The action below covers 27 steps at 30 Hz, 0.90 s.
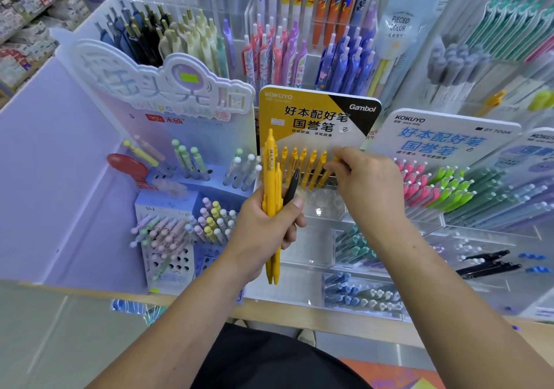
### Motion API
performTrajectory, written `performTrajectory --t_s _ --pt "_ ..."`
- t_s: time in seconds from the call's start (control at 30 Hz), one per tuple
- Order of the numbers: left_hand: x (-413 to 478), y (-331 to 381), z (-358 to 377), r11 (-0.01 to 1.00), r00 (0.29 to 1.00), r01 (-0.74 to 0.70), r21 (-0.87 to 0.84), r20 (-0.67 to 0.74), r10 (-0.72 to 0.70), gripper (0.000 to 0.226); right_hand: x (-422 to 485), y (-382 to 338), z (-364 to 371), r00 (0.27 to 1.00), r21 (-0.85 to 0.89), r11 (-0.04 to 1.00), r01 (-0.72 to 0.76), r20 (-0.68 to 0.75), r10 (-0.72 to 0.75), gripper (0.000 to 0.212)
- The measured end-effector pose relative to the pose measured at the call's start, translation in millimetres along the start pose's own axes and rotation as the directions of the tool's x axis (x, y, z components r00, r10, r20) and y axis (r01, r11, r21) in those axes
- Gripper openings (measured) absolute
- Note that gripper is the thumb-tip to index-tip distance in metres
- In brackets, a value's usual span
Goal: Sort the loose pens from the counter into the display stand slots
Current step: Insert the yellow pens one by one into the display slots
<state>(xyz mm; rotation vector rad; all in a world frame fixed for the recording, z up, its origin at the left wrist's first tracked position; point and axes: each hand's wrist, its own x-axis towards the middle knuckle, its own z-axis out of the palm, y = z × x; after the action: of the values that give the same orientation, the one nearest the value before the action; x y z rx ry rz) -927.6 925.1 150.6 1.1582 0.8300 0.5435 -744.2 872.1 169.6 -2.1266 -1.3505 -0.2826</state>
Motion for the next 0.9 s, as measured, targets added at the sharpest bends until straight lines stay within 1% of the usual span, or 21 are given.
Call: performTrajectory --t_s 0.1,0.17,0.23,0.3,0.33,0.4,0.43,0.47,0.5,0.53,0.57,0.6,0.63,0.67,0.7,0.77,0.8,0.83,0.9 --pt "-2.4 -3.4 -2.7 1.000 1.000 -0.020 0.017 0.017 0.020 0.023 3.1 -1.4 1.4 0.997 -0.048 0.999 0.000 0.079 0.004 0.016" --pt "-4.7 -4.8 -3.3 1.000 1.000 -0.019 0.010 0.009 0.019 0.023 4.5 -5.8 1.7 0.987 -0.076 0.996 -0.054 0.147 0.064 0.026" --pt "-6.5 -4.9 -3.3 1.000 1.000 -0.017 -0.018 -0.013 0.017 0.019 4.8 -9.0 -3.5 0.977 -0.028 0.992 -0.125 0.170 0.128 0.039" --pt "-6.8 -5.4 -4.1 0.999 0.999 -0.010 -0.045 -0.036 0.009 0.016 0.6 -12.9 -14.5 0.981 0.055 0.987 -0.150 0.129 0.142 0.044" --pt "-6.9 -5.7 -4.5 0.998 0.999 -0.008 -0.058 -0.047 0.006 0.015 -3.7 -15.4 -20.9 0.991 0.104 0.988 -0.118 0.073 0.111 0.041" --pt "-7.5 -6.0 -4.4 0.996 0.997 0.002 -0.087 -0.076 -0.009 0.015 -17.8 -22.2 -31.3 0.999 0.201 0.979 -0.024 -0.032 0.031 0.027" --pt "-8.2 -5.8 -4.2 0.994 0.996 0.015 -0.109 -0.088 -0.025 0.015 -27.8 -27.7 -34.5 1.000 0.269 0.963 -0.015 -0.018 0.021 0.020" --pt "-8.9 -6.1 -4.1 0.990 0.994 0.031 -0.138 -0.099 -0.045 0.017 -39.8 -34.4 -35.1 0.998 0.344 0.938 -0.055 0.058 0.037 0.016" --pt "-10.1 -6.5 -4.1 0.986 0.992 0.046 -0.163 -0.107 -0.064 0.020 -51.6 -42.3 -34.5 0.982 0.420 0.897 -0.138 0.174 0.069 0.016" --pt "-11.0 -7.2 -4.8 0.984 0.990 0.053 -0.173 -0.117 -0.074 0.023 -62.8 -48.9 -31.0 0.945 0.497 0.827 -0.264 0.305 0.119 0.018" --pt "-12.2 -8.2 -5.7 0.986 0.988 0.058 -0.158 -0.132 -0.079 0.025 -72.6 -54.1 -25.5 0.886 0.557 0.721 -0.413 0.428 0.177 0.018" --pt "-13.6 -10.6 -7.3 0.990 0.986 0.061 -0.124 -0.147 -0.079 0.025 -80.8 -57.5 -19.4 0.821 0.578 0.612 -0.540 0.523 0.230 0.018" --pt "-15.8 -13.3 -8.7 0.994 0.984 0.066 -0.091 -0.160 -0.080 0.024 -87.3 -59.7 -13.2 0.765 0.570 0.535 -0.624 0.586 0.268 0.018" --pt "-18.1 -16.9 -10.0 0.994 0.982 0.073 -0.076 -0.167 -0.085 0.022 -91.9 -61.7 -8.6 0.731 0.558 0.496 -0.666 0.620 0.285 0.018" --pt "-20.7 -20.3 -10.9 0.993 0.981 0.084 -0.077 -0.171 -0.096 0.022 -95.3 -64.1 -5.0 0.715 0.553 0.475 -0.685 0.637 0.289 0.018" --pt "-25.0 -26.4 -12.1 0.989 0.977 0.110 -0.101 -0.173 -0.126 0.023 -100.2 -69.9 -0.8 0.704 0.562 0.443 -0.699 0.648 0.290 0.016" --pt "-27.0 -28.6 -12.3 0.987 0.976 0.117 -0.107 -0.171 -0.135 0.028 -102.7 -72.5 0.6 0.700 0.567 0.425 -0.706 0.653 0.289 0.015" --pt "-29.0 -30.5 -12.5 0.989 0.977 0.114 -0.098 -0.172 -0.130 0.034 -104.8 -74.5 1.1 0.698 0.568 0.422 -0.707 0.655 0.287 0.014" --pt "-30.9 -34.5 -14.0 0.997 0.980 0.074 -0.037 -0.184 -0.080 0.038 -108.4 -74.5 3.3 0.714 0.558 0.465 -0.687 0.636 0.292 0.013"
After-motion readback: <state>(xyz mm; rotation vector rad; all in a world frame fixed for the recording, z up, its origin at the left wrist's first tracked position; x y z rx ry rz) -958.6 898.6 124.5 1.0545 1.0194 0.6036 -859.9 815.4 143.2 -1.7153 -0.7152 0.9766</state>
